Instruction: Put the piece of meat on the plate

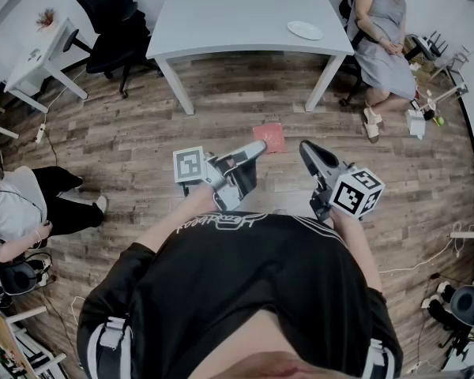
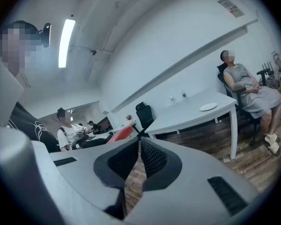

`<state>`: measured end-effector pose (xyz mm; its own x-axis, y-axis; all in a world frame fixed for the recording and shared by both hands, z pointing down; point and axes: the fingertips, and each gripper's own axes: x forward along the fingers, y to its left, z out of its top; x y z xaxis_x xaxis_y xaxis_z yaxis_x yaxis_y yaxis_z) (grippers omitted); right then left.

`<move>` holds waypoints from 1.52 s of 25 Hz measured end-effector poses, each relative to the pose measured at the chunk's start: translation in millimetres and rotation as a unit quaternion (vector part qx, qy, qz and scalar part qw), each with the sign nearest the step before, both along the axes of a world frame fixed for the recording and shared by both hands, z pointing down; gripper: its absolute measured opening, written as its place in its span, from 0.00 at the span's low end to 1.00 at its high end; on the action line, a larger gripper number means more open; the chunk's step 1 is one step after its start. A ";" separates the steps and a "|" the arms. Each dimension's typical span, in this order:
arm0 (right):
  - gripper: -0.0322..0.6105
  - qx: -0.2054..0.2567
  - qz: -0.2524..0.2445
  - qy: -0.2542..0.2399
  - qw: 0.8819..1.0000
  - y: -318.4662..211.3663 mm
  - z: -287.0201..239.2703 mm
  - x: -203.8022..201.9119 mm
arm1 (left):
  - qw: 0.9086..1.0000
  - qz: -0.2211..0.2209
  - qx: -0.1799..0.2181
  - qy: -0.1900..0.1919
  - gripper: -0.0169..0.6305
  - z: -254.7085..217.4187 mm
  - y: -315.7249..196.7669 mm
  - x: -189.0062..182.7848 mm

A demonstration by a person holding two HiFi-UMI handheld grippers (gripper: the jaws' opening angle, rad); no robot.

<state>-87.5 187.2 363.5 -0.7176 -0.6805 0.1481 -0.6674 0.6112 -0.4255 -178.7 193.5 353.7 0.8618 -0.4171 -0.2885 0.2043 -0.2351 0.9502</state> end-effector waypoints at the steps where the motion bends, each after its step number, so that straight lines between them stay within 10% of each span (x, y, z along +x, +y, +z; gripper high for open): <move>1: 0.08 0.000 -0.001 0.000 1.000 -1.0 0.2 1.7 | 1.000 -0.001 0.001 -0.003 0.15 0.0 -1.6 2.4; 29: 0.08 -0.022 -0.044 -0.077 0.996 -26.1 0.9 65.2 | 0.999 -0.001 -0.015 -0.039 0.15 5.4 -26.3 83.6; 38: 0.08 -0.013 -0.038 -0.015 0.999 -49.3 7.9 123.5 | 0.999 -0.001 -0.015 -0.036 0.15 5.4 -53.6 143.9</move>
<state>36.0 138.0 371.4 -0.7714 -0.6203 0.1418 -0.6061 0.6484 -0.4607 -34.8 139.9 359.1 0.8793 -0.4256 -0.2135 0.1349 -0.2073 0.9689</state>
